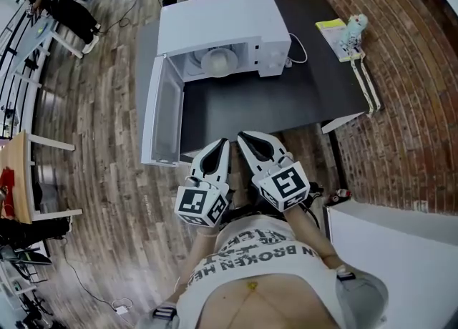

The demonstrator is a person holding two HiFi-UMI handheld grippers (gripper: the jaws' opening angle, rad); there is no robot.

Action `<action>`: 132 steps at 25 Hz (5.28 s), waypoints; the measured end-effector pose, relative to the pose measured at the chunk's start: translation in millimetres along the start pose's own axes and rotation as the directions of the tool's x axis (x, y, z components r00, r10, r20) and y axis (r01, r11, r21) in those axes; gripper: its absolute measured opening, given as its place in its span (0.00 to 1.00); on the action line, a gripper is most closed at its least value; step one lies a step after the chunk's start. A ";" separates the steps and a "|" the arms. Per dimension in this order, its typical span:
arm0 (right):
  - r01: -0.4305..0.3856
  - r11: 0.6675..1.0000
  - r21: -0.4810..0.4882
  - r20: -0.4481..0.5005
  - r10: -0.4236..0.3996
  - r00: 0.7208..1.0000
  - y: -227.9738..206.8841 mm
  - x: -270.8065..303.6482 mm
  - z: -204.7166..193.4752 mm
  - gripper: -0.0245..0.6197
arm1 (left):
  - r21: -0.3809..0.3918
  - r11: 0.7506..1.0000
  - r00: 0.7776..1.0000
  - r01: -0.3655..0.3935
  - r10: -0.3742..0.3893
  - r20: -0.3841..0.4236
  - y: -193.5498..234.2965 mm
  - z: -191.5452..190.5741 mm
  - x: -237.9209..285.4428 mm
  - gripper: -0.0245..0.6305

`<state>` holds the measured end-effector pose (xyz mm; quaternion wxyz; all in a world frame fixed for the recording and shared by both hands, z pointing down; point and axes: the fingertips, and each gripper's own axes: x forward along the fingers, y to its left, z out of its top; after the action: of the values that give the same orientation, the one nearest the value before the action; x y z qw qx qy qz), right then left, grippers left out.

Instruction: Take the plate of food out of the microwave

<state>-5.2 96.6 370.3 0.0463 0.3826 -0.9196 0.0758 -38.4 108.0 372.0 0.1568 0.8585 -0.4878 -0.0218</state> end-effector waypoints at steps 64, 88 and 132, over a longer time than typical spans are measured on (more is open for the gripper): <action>0.062 0.998 0.016 -0.140 -0.059 0.988 -131.1 214.7 -6.8 0.05 | -0.073 0.996 0.994 0.051 -0.058 -0.094 181.1 33.0 184.4 0.05; -0.027 0.999 0.023 -0.148 0.031 0.989 -184.6 249.2 -1.8 0.05 | 0.034 0.995 0.990 -0.094 0.097 -0.104 211.7 36.5 233.3 0.05; 0.029 0.995 0.096 -0.269 -0.002 0.963 -236.2 266.0 -67.0 0.05 | 0.011 0.985 0.953 -0.173 0.170 -0.250 249.0 -24.2 264.5 0.05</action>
<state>-22.4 -241.4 498.9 0.1522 0.3777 -0.8970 0.1722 -102.3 -227.5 497.9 0.2229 0.8079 -0.5367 0.0976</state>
